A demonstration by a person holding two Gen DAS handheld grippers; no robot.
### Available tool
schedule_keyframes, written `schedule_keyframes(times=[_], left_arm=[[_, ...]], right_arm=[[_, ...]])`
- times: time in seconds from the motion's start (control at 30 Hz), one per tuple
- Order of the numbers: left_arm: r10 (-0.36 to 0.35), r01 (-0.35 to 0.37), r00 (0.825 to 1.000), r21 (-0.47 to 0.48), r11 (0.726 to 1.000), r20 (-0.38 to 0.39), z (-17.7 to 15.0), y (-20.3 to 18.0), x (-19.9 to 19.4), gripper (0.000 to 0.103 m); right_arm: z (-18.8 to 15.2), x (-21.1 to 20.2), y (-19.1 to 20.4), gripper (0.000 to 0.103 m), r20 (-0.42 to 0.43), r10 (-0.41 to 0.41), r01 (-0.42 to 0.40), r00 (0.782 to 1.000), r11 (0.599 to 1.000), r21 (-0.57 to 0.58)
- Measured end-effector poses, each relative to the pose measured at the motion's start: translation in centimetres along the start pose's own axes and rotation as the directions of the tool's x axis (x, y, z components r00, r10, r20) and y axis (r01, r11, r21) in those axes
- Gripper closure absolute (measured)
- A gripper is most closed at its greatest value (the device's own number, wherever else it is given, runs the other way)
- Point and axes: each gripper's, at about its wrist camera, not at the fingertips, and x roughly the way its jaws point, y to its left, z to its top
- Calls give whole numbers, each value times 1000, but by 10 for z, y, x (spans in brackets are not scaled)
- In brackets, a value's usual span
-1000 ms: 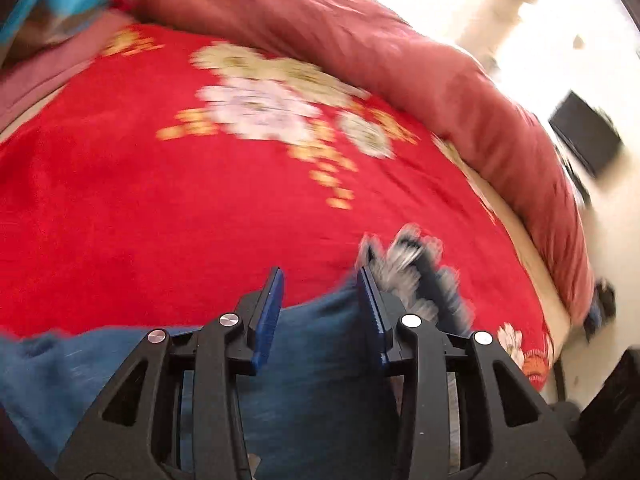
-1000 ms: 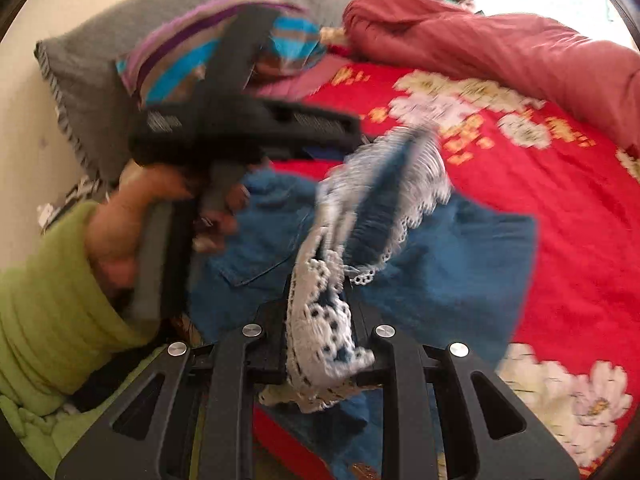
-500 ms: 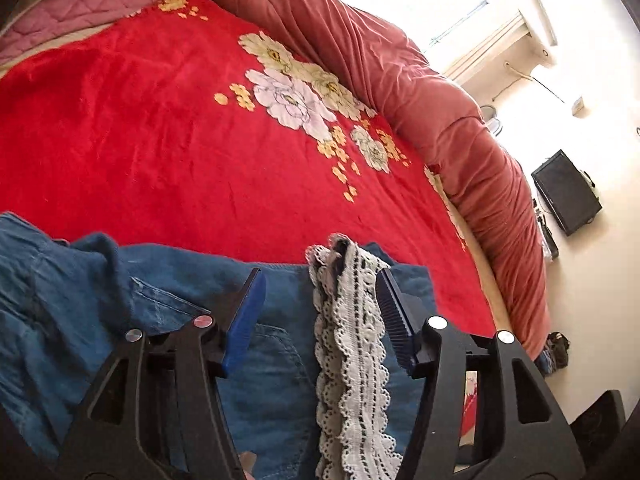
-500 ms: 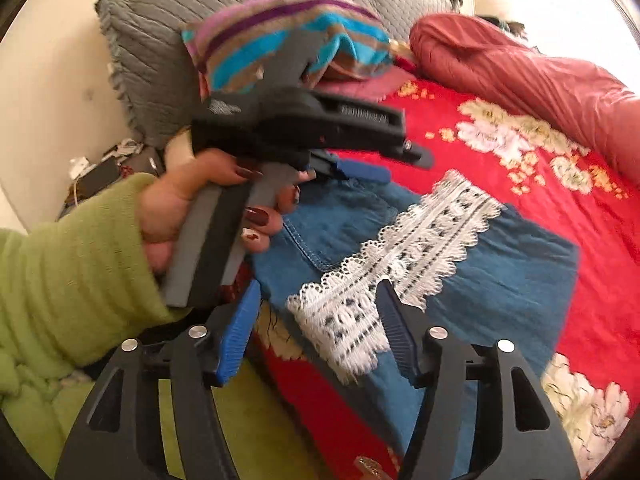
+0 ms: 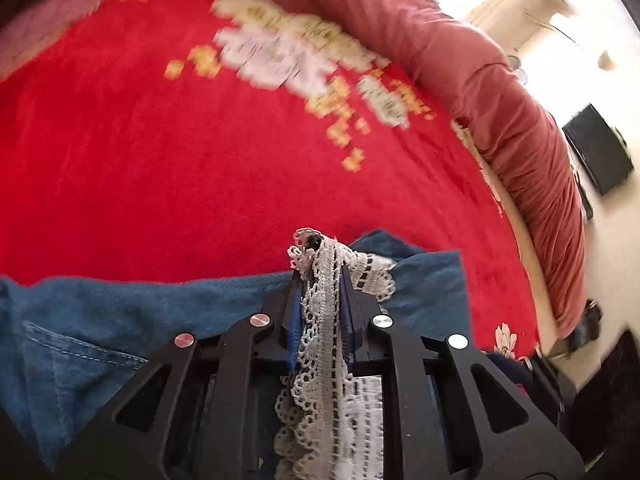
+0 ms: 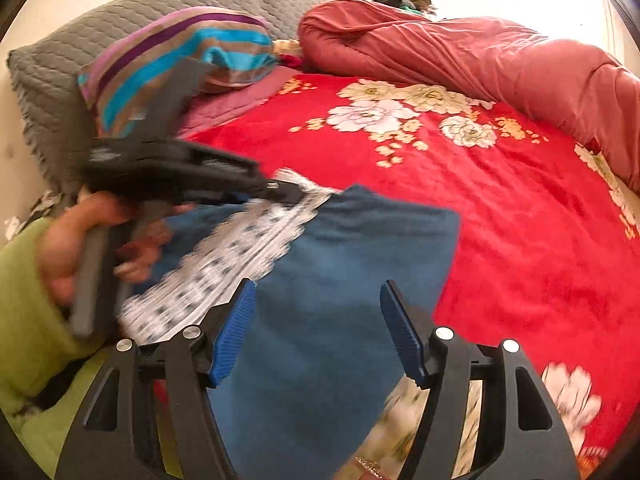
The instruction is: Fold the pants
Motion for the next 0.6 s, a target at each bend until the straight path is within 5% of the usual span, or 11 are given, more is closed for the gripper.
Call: schedule_keyframes(times=[0.17,0.27,0.43,0.6], left_arm=[[74,-76,997,72,994,37,-3,0,-9,92],[89,-89,996,34,995,14,-7,17,1,78],[63,-64,998,18,998,24,-8,22,-2,73],[118,-123,990,61,991,80,-15,11,-33,62]], right_arm=[[-3,37,-17,40,-103,-136,133,985,990,-39],[-13,42,-26,39,-102,-110,110,989,994,-6],[-16,36,-26,39,-98,-111,113,989,994,10],[-18,7,-21,32,-57,-99,100,993,995,23]])
